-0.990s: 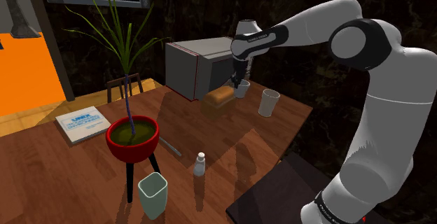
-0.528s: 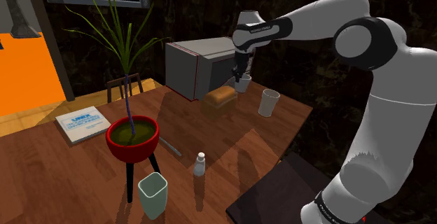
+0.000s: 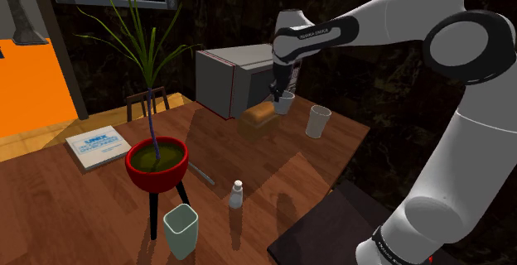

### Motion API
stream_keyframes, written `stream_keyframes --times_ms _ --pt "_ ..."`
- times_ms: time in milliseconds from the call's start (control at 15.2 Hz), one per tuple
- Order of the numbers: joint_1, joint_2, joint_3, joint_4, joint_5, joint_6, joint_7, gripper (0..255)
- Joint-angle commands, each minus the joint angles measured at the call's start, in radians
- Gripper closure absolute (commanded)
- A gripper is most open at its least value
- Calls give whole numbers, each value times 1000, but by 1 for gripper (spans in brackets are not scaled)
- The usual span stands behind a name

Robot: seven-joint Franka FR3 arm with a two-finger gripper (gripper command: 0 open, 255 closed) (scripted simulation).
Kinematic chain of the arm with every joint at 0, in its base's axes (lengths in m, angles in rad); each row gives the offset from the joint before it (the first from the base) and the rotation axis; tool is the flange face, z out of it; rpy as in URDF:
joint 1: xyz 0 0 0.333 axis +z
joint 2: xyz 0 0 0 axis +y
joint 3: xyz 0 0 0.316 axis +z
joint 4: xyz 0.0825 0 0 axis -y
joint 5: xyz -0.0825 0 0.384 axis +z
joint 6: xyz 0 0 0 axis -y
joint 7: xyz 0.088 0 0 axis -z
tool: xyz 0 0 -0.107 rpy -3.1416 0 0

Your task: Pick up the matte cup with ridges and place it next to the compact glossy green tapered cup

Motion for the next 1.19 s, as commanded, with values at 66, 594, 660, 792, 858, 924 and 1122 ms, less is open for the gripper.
stream_keyframes --times_ms 66,594,660,792,858,924,1122 --pt "34 -61 26 -80 -5 11 65 255" --pt "121 -188 110 -231 1 11 235 255" --pt "132 -201 122 -244 4 10 256 255" --pt "154 -223 147 -268 10 6 300 255" --pt "165 -232 159 -278 13 3 322 255" --pt "177 -241 172 -287 17 1 344 255" --pt "211 -262 212 -307 28 -8 411 255"
